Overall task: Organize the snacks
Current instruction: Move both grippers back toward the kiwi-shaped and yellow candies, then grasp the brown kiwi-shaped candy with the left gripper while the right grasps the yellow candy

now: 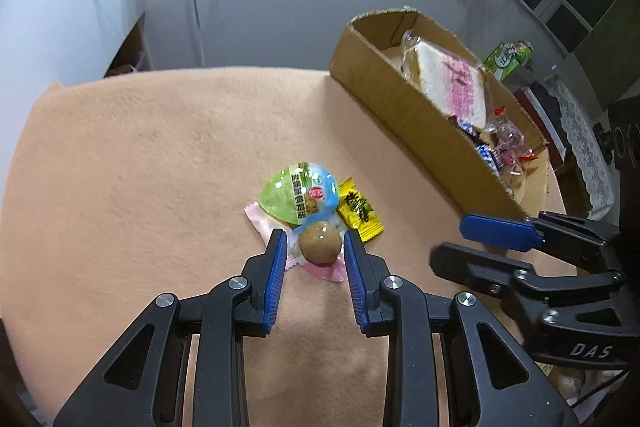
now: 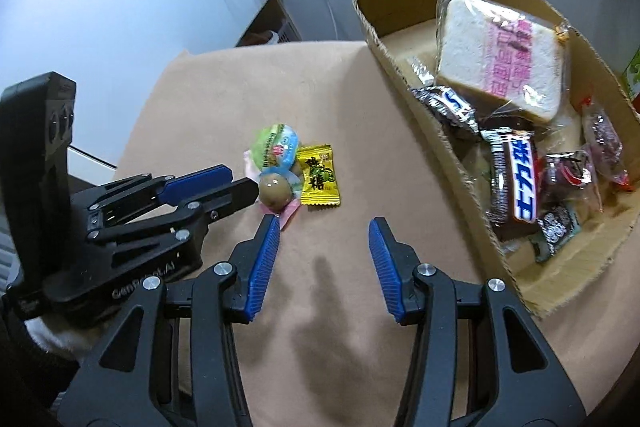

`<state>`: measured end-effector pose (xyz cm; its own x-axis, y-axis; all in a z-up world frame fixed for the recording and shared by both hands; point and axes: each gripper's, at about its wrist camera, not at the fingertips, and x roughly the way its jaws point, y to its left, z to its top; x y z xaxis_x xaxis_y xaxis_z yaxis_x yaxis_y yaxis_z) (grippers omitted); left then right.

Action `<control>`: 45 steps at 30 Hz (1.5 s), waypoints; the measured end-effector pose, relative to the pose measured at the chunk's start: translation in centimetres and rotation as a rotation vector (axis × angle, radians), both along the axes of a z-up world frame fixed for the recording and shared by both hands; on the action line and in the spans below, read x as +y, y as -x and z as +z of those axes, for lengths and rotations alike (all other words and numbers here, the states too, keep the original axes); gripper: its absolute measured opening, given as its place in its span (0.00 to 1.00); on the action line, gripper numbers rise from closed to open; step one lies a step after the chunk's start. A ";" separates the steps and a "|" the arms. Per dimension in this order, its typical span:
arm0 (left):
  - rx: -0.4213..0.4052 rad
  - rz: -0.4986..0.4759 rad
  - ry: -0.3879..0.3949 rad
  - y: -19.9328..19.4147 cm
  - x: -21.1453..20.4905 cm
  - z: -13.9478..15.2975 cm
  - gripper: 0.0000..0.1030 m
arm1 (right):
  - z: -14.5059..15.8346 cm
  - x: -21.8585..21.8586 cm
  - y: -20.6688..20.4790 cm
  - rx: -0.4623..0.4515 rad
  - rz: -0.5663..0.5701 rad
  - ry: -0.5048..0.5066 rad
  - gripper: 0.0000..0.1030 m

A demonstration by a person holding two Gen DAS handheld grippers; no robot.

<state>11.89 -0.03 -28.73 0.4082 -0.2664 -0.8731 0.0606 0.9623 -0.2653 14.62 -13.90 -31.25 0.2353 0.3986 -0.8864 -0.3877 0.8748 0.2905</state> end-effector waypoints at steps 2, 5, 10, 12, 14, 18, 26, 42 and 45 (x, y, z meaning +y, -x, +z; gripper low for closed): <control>0.009 -0.006 -0.004 -0.2 0.0 -0.5 0.27 | -0.6 0.3 -0.2 0.009 -0.001 0.010 0.47; 0.016 -0.015 -0.001 -0.4 -0.2 -1.0 0.27 | -1.5 0.7 -0.7 0.018 -0.010 0.024 0.46; 0.028 -0.017 0.006 -1.0 -0.1 -1.6 0.26 | -2.2 1.0 -1.4 0.034 -0.015 0.024 0.43; 0.029 -0.025 0.007 -1.2 -0.1 -1.7 0.26 | -2.5 0.9 -1.8 0.046 -0.023 0.010 0.43; 0.026 -0.039 0.000 -1.2 -0.2 -1.7 0.26 | -2.7 0.7 -2.3 0.054 -0.031 -0.007 0.43; 0.024 -0.066 -0.011 -1.2 -0.7 -1.8 0.26 | -2.7 0.4 -2.2 0.059 -0.026 -0.019 0.40; 0.017 -0.112 -0.039 -1.4 -1.2 -1.9 0.27 | -2.7 -0.3 -1.8 0.063 -0.008 -0.015 0.40; 0.013 -0.107 -0.045 -0.8 -0.7 -2.0 0.28 | -2.6 0.1 -1.2 0.068 -0.013 -0.026 0.40; 0.012 -0.107 -0.061 -0.3 -0.1 -1.9 0.28 | -2.9 1.5 -1.5 0.063 -0.001 -0.024 0.40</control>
